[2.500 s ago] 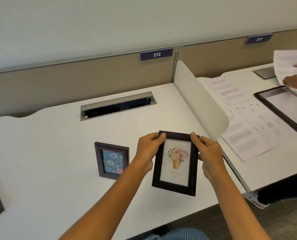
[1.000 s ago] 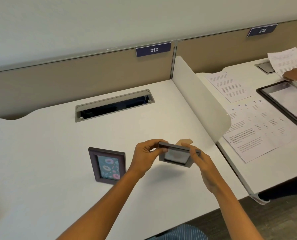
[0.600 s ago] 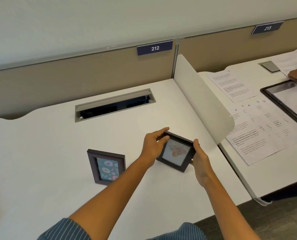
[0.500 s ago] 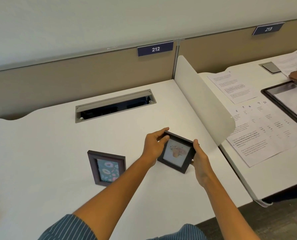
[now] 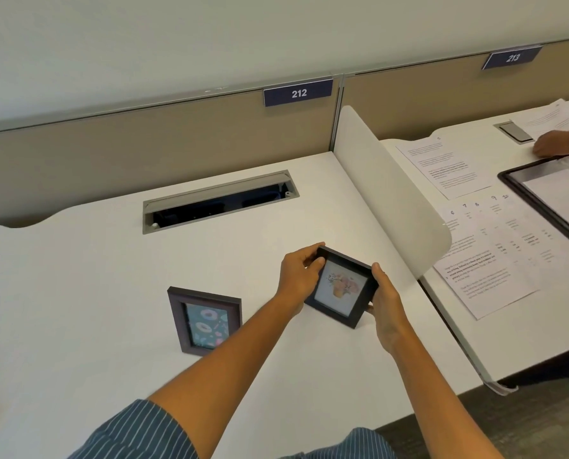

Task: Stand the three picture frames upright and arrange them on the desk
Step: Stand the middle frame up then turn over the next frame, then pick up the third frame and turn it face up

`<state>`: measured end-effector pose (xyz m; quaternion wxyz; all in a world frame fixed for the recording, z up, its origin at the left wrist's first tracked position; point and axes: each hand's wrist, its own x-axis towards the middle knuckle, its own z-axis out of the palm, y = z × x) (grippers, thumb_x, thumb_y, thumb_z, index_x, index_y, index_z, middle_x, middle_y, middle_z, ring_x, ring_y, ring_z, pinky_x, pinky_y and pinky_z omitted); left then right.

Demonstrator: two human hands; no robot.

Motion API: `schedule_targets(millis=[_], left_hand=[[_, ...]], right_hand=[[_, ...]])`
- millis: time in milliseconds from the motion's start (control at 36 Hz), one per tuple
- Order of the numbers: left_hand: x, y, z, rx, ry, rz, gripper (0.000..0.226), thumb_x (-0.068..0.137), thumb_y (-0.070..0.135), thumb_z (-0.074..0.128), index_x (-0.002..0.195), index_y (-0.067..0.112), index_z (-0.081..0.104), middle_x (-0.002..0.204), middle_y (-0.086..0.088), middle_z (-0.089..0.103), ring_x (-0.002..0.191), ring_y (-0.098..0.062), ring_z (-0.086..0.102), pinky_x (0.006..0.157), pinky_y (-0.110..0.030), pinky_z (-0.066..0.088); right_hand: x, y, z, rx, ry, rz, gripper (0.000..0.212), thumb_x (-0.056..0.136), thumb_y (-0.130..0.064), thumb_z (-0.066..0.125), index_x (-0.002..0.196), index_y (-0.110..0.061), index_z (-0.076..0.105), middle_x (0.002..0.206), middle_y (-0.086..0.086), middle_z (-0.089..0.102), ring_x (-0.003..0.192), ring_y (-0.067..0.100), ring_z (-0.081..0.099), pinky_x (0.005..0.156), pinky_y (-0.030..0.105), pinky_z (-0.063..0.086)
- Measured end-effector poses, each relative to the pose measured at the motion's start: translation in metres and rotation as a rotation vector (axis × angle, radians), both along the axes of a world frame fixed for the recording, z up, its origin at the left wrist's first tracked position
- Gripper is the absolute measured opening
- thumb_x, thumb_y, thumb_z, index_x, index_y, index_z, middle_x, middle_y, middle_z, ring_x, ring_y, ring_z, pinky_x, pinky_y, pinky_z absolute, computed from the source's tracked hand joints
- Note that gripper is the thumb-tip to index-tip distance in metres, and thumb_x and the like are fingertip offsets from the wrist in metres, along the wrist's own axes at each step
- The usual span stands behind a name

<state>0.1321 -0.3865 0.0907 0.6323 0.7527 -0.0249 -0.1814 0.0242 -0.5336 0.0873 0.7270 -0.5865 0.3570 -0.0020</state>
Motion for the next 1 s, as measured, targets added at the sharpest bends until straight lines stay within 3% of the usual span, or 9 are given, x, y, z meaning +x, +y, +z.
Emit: schedule_targets(millis=[83, 194, 250, 306, 389, 444, 556, 750, 1000], left_hand=[[-0.004, 0.001, 0.002, 0.010, -0.001, -0.004, 0.041, 0.105, 0.015, 0.062, 0.145, 0.023, 0.062, 0.118, 0.017, 0.066, 0.105, -0.004, 0.064, 0.060, -0.001, 0.049], [-0.010, 0.005, 0.009, 0.044, -0.004, 0.006, 0.066, 0.105, 0.025, 0.063, 0.163, 0.027, 0.033, 0.143, 0.011, 0.053, 0.124, -0.009, 0.054, 0.061, -0.002, 0.051], [-0.014, 0.007, 0.015, 0.084, -0.065, 0.009, 0.074, 0.104, 0.028, 0.064, 0.166, 0.026, 0.023, 0.156, 0.006, 0.047, 0.134, -0.012, 0.053, 0.082, -0.014, 0.057], [-0.019, 0.011, 0.022, 0.113, -0.130, 0.007, 0.078, 0.103, 0.031, 0.065, 0.166, 0.026, 0.019, 0.162, 0.002, 0.042, 0.141, -0.015, 0.050, 0.107, -0.034, 0.054], [-0.026, 0.021, 0.035, 0.163, -0.245, -0.017, 0.081, 0.102, 0.037, 0.064, 0.166, 0.027, 0.015, 0.168, 0.001, 0.034, 0.149, -0.016, 0.042, 0.116, -0.035, 0.043], [-0.030, 0.030, 0.046, 0.224, -0.349, -0.041, 0.081, 0.103, 0.044, 0.060, 0.167, 0.028, 0.013, 0.172, 0.003, 0.027, 0.155, -0.015, 0.033, 0.119, -0.033, 0.036], [-0.031, 0.052, 0.072, 0.375, -0.593, -0.060, 0.077, 0.106, 0.051, 0.049, 0.167, 0.020, 0.013, 0.176, 0.001, 0.017, 0.161, -0.017, 0.017, 0.129, -0.038, 0.022], [-0.020, 0.113, 0.095, 0.553, -0.728, -0.069, 0.078, 0.107, 0.053, 0.039, 0.168, 0.017, 0.007, 0.178, -0.005, -0.002, 0.164, -0.023, -0.007, 0.133, -0.052, 0.004], [-0.007, 0.232, 0.100, 0.822, -0.681, -0.015, 0.083, 0.106, 0.058, 0.033, 0.168, 0.013, 0.001, 0.175, -0.012, -0.017, 0.162, -0.031, -0.019, 0.130, -0.061, 0.001]], right_hand=[[-0.001, 0.000, 0.002, -0.031, 0.004, 0.022, 0.053, 0.105, -0.071, 0.042, 0.132, -0.034, 0.070, 0.130, 0.001, 0.077, 0.128, 0.026, 0.066, 0.114, 0.055, 0.046], [-0.004, -0.001, 0.002, -0.106, 0.026, 0.048, 0.071, 0.096, -0.082, 0.044, 0.139, -0.029, 0.063, 0.135, 0.002, 0.072, 0.129, 0.026, 0.063, 0.111, 0.050, 0.047], [-0.007, 0.000, 0.003, -0.177, 0.063, 0.044, 0.088, 0.087, -0.088, 0.048, 0.150, -0.027, 0.050, 0.147, 0.002, 0.063, 0.134, 0.025, 0.056, 0.115, 0.047, 0.042], [-0.009, 0.003, 0.005, -0.290, 0.079, 0.024, 0.101, 0.088, -0.086, 0.052, 0.165, -0.023, 0.035, 0.161, 0.006, 0.052, 0.145, 0.029, 0.049, 0.115, 0.045, 0.040], [-0.014, 0.010, 0.011, -0.622, 0.065, 0.009, 0.113, 0.086, -0.084, 0.052, 0.170, -0.013, 0.025, 0.174, 0.013, 0.034, 0.160, 0.035, 0.033, 0.127, 0.057, 0.035], [-0.017, 0.015, 0.017, -0.879, 0.057, 0.026, 0.110, 0.088, -0.080, 0.050, 0.170, -0.011, 0.025, 0.177, 0.016, 0.028, 0.163, 0.038, 0.026, 0.128, 0.067, 0.031], [-0.016, 0.022, 0.028, -1.185, -0.014, 0.112, 0.092, 0.100, -0.066, 0.053, 0.171, -0.015, 0.024, 0.182, 0.011, 0.015, 0.169, 0.034, 0.010, 0.133, 0.065, 0.015], [0.005, 0.051, 0.058, -1.359, -0.122, 0.247, 0.087, 0.101, -0.063, 0.046, 0.173, -0.017, 0.025, 0.184, 0.009, 0.011, 0.170, 0.033, 0.003, 0.135, 0.063, 0.006], [0.039, 0.110, 0.073, -1.480, -0.226, 0.390, 0.084, 0.105, -0.065, 0.035, 0.174, -0.019, 0.019, 0.185, 0.006, 0.003, 0.171, 0.030, -0.003, 0.136, 0.062, 0.003]])
